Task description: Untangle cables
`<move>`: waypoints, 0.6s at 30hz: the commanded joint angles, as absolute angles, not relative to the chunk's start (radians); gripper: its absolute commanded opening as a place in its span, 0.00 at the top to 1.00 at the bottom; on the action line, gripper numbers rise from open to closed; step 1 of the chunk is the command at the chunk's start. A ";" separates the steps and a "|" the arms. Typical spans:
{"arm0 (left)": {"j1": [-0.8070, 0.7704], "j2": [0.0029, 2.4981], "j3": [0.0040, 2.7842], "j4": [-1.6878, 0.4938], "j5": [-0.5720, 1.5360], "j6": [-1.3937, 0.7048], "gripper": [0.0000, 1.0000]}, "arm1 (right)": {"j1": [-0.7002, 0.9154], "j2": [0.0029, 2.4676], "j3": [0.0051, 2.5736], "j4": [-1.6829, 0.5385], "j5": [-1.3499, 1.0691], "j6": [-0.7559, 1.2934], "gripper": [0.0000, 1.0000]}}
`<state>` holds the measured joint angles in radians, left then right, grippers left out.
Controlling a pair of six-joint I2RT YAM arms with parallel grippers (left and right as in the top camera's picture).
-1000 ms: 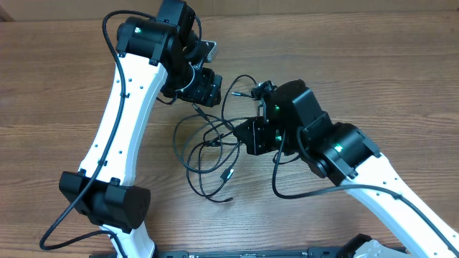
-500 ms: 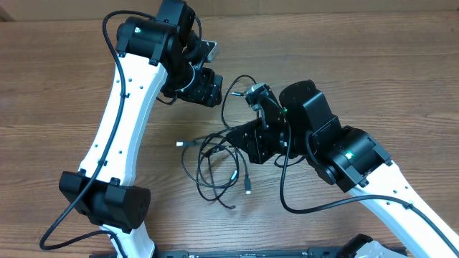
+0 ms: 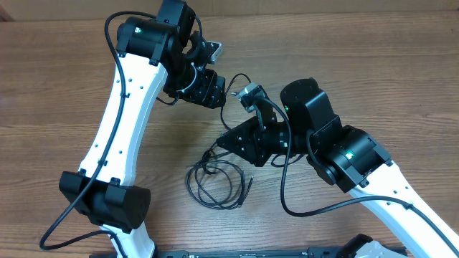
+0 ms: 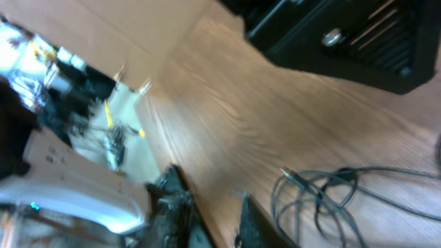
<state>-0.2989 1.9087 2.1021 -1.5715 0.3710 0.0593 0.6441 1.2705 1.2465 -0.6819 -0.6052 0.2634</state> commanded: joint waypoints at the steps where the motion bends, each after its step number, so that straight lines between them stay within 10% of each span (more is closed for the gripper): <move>1: -0.297 1.909 2.103 -1.573 0.370 0.063 0.27 | 0.646 1.251 1.266 -0.717 -0.490 0.289 0.71; 6: -0.297 1.909 2.103 -1.571 0.318 0.011 0.27 | 0.646 1.272 1.262 -0.798 -0.368 0.353 0.47; 18: -0.297 1.909 2.103 -1.575 0.189 -0.140 0.25 | 0.646 1.540 1.262 -0.962 -0.242 0.546 0.28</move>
